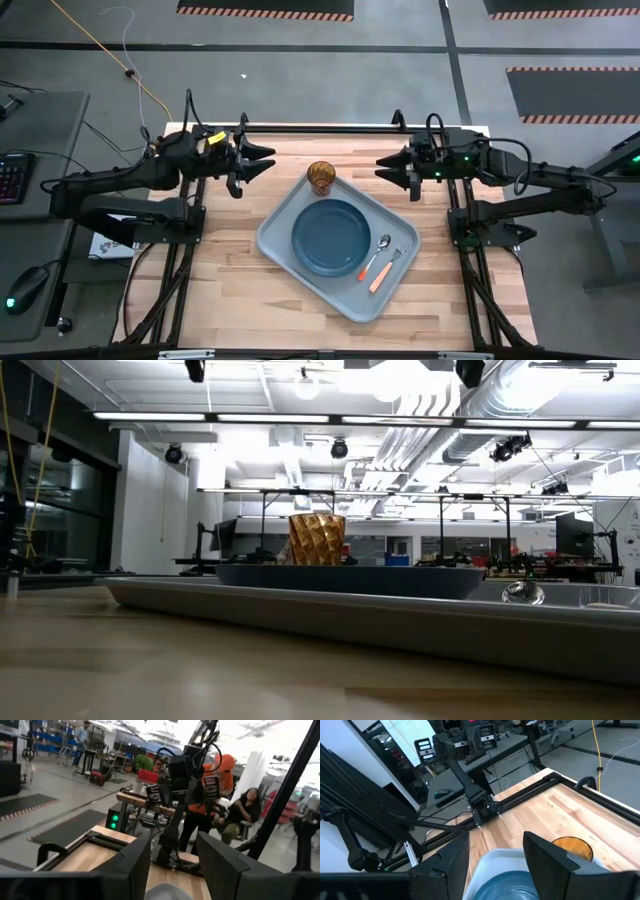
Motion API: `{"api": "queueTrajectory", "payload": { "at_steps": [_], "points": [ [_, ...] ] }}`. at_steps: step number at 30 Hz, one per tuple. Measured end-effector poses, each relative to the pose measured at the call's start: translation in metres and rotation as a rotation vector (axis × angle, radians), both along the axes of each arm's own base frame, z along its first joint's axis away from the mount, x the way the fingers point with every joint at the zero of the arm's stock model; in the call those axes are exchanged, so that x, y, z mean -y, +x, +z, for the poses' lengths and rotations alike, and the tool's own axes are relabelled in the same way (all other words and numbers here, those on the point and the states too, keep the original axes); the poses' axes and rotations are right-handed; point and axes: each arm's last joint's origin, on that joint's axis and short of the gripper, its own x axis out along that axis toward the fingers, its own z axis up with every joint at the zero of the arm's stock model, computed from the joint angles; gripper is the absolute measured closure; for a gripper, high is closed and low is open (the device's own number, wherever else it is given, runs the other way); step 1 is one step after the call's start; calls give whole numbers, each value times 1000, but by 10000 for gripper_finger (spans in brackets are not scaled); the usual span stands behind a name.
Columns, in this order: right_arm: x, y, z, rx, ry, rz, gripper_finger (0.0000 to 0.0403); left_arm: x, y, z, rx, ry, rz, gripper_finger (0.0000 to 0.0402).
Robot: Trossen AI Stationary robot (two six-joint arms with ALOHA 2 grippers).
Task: Pick and place plate/cup/fork/spoon on tray
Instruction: Return to Home Position
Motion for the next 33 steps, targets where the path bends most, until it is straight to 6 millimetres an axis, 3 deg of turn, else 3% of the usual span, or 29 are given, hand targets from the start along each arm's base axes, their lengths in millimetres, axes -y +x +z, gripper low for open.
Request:
{"api": "queueTrajectory", "payload": {
  "at_steps": [33],
  "points": [
    [0, 0, -1, -6, -23, 14, 226, 0, -1, 3, 14, 23, 2, 253]
  ]
}}
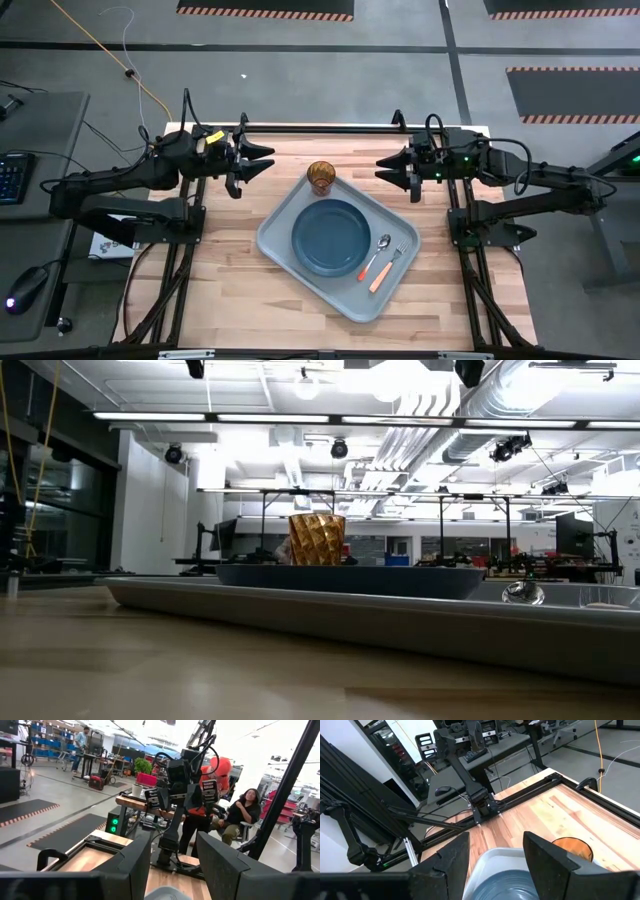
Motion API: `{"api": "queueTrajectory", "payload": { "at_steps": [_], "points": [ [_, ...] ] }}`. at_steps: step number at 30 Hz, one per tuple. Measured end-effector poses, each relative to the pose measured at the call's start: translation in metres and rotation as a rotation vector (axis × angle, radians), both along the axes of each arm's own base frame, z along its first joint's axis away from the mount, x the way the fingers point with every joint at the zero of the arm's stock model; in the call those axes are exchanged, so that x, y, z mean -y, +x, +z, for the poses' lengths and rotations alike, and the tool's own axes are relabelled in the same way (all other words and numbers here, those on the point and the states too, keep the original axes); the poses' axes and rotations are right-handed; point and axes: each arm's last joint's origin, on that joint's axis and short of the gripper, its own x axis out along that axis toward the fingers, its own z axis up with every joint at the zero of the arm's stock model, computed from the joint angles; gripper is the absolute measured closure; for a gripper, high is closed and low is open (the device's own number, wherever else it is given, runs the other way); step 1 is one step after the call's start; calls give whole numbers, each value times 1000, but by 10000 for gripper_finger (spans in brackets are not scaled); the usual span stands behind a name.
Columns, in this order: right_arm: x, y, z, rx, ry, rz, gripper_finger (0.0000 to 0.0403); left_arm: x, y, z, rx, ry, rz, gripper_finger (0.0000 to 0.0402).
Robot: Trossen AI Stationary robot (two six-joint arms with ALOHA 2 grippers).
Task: Pick and place plate/cup/fork/spoon on tray
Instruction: Return to Home Position
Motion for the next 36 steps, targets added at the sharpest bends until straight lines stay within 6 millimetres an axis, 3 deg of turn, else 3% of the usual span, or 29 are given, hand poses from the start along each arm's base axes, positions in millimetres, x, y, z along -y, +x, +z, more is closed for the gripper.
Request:
{"api": "queueTrajectory", "payload": {
  "at_steps": [4, 11, 18, 22, 28, 36],
  "points": [
    [0, 0, -1, -8, 1, 0, 226, 2, -5, 0, -23, 67, -35, 253],
    [0, -2, -8, -81, 38, -6, 226, 7, -31, 3, -45, 95, 6, 273],
    [0, -2, -8, -88, 40, -6, 226, 10, -40, -4, -104, 34, 21, 345],
    [0, -2, -9, -90, 40, -6, 226, 15, -32, -19, -110, 6, 22, 395],
    [0, -2, -10, -99, 42, -6, 226, 28, -22, -51, -20, -28, 44, 400],
    [0, -2, -10, -99, 43, -7, 226, 31, -23, -82, -65, -20, 76, 401]
  ]
}}
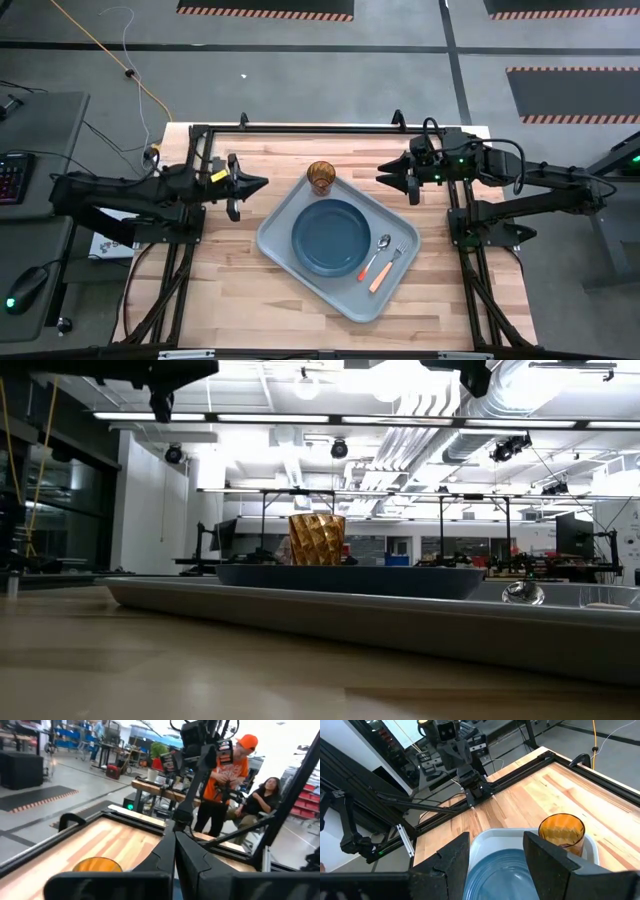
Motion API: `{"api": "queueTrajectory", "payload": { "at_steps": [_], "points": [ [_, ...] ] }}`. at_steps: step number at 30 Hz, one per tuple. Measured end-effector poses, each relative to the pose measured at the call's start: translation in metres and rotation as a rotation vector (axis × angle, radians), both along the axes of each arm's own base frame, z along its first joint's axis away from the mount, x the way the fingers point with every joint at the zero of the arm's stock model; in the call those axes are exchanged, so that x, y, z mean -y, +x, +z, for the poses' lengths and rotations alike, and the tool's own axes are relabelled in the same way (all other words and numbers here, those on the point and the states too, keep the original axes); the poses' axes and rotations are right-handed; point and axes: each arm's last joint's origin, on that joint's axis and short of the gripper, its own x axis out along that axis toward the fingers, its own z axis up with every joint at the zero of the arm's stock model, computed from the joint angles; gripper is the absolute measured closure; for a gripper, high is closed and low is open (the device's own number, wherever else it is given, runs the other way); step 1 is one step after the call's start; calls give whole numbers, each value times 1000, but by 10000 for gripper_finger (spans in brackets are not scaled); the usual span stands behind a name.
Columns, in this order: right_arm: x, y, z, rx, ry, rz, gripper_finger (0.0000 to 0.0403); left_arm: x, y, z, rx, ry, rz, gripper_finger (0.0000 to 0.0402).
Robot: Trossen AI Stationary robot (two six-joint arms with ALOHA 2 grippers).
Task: Pick and place plate/cup/fork/spoon on tray
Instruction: Return to Home Position
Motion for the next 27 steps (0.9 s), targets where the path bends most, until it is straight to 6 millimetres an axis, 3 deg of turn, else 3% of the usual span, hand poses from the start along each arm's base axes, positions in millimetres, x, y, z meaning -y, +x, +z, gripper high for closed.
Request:
{"api": "queueTrajectory", "payload": {
  "at_steps": [16, 27],
  "points": [
    [0, 0, 0, 0, -2, 1, 226, 1, -23, -60, 65, -121, 41, 401],
    [0, 0, 0, -1, 13, -4, 226, 4, -33, -85, 32, -127, 24, 401]
  ]
}}
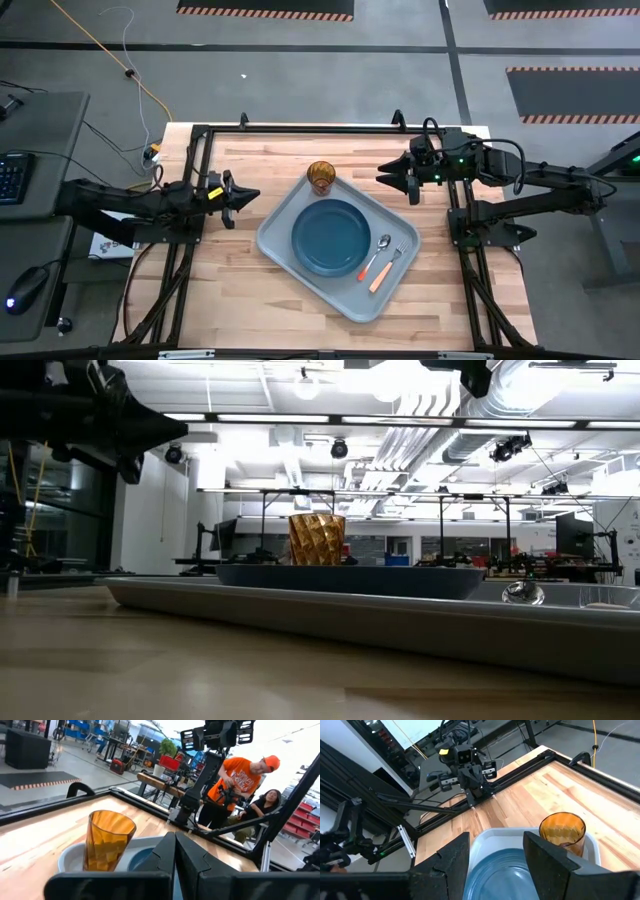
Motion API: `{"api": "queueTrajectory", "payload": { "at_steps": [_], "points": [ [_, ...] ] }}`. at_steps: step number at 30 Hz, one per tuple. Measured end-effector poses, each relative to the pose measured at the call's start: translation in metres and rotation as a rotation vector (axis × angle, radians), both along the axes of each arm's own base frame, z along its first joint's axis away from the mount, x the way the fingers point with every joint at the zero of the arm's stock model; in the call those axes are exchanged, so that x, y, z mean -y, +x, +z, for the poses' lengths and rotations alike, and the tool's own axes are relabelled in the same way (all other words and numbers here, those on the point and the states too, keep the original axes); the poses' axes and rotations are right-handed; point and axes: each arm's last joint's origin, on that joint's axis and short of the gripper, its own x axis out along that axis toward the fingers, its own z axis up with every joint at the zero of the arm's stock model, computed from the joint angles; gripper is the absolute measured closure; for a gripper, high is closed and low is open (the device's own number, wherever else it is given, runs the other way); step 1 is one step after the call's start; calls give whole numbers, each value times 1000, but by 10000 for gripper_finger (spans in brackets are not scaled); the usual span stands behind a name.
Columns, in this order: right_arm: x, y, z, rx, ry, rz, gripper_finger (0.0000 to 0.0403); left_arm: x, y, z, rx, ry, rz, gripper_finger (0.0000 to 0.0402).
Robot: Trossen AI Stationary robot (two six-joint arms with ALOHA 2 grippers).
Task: Pick and place plate/cup/fork/spoon on tray
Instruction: Return to Home Position
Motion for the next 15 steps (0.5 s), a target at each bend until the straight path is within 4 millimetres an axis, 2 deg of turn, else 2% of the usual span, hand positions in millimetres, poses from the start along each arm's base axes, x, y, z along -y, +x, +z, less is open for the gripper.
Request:
{"api": "queueTrajectory", "payload": {
  "at_steps": [15],
  "points": [
    [0, 0, 0, -4, 11, -3, 226, -1, -16, -9, -67, 13, -10, 401]
  ]
}}
